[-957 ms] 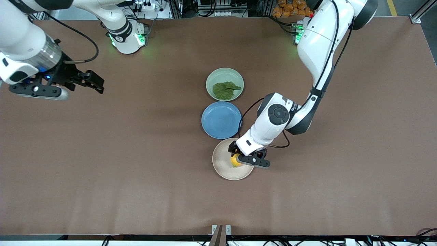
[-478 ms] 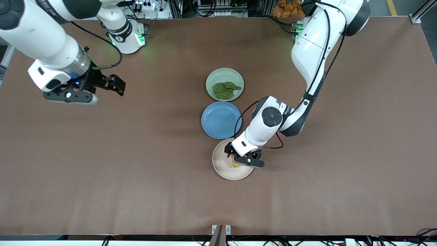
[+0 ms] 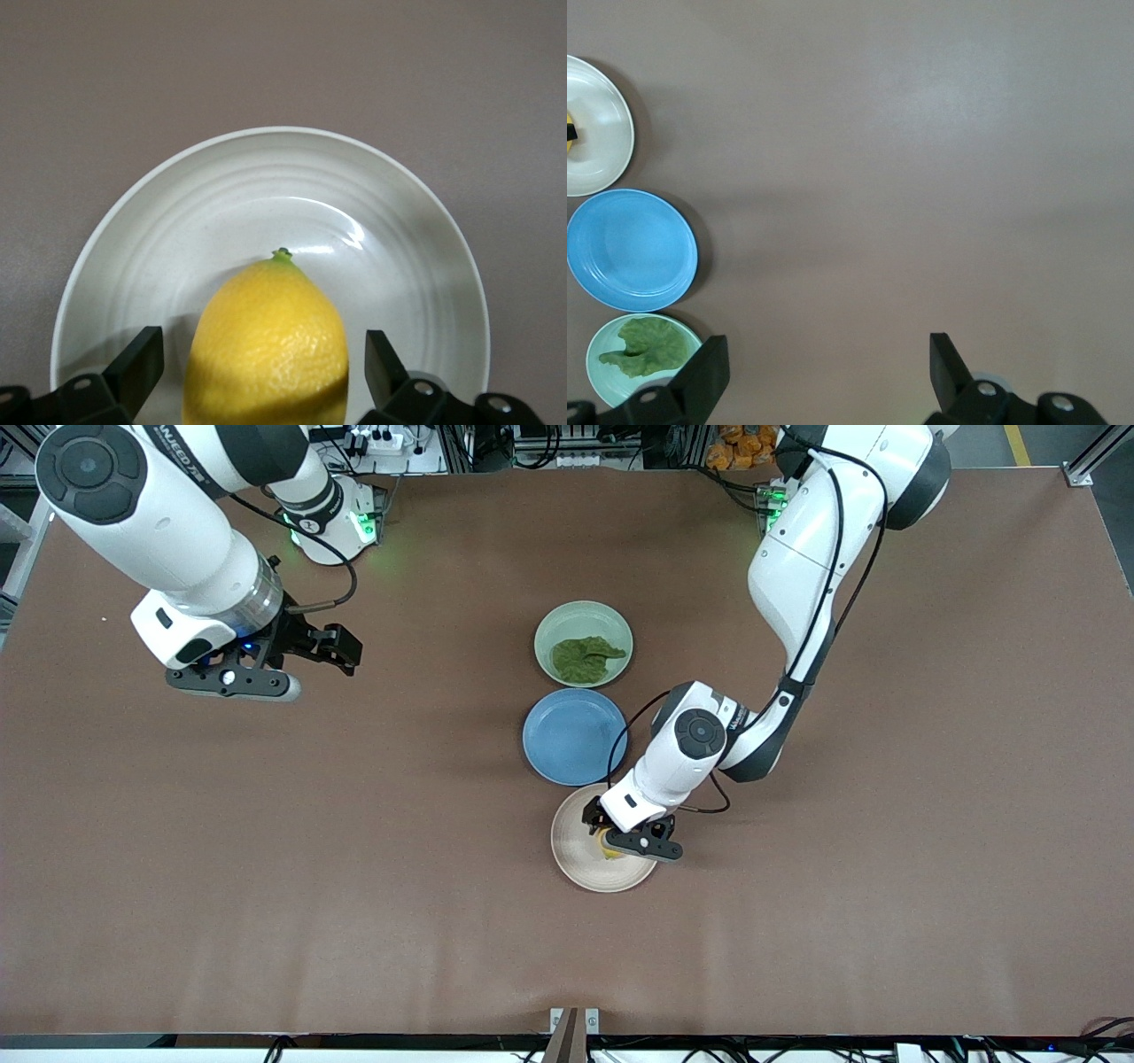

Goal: Pick lemon and lettuce from plates
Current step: 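Lower and close the left gripper on the lemon while the right gripper advances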

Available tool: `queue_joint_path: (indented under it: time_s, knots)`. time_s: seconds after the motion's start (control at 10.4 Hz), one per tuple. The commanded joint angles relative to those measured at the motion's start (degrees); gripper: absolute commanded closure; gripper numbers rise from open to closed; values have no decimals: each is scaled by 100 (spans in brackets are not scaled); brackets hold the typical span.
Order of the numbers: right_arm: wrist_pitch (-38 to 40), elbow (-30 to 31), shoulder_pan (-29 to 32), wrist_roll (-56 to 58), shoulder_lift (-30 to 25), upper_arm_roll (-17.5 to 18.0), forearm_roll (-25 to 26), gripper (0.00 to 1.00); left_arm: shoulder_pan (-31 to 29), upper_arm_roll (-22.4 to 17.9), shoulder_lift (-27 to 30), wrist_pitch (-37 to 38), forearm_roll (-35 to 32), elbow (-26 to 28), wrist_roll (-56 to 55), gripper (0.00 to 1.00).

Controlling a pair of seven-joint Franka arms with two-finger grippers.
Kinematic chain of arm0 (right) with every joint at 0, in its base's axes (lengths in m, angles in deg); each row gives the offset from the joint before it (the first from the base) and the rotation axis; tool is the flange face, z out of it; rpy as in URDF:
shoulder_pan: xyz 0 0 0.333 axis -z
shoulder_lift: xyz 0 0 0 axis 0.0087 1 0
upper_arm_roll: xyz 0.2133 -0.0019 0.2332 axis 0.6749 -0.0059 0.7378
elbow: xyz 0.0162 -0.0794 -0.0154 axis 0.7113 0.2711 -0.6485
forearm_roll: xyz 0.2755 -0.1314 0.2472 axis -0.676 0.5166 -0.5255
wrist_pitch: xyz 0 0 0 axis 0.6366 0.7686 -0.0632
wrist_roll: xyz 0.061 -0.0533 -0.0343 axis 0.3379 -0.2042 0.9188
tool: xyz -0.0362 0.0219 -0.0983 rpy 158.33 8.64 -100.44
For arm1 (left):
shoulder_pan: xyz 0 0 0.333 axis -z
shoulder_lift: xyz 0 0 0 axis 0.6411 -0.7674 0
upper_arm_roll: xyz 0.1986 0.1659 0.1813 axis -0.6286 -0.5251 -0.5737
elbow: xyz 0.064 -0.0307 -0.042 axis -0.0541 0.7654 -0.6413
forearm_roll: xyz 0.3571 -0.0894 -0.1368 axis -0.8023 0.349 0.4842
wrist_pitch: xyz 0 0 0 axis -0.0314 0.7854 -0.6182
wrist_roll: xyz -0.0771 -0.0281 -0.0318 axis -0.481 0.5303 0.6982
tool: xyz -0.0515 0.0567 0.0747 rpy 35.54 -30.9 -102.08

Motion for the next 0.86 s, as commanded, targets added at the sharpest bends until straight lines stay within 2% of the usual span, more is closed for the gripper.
queue_joint_path:
  time_s: [0.0, 0.77]
  knots:
    - [-45, 27, -46, -134, 36, -25, -5, 0, 94, -82, -213, -245, -22, -166, -112, 0]
    - [-387, 193, -591, -1390, 256, -16, 48, 0, 217, -223, -311, -360, -22, -166, -103, 2]
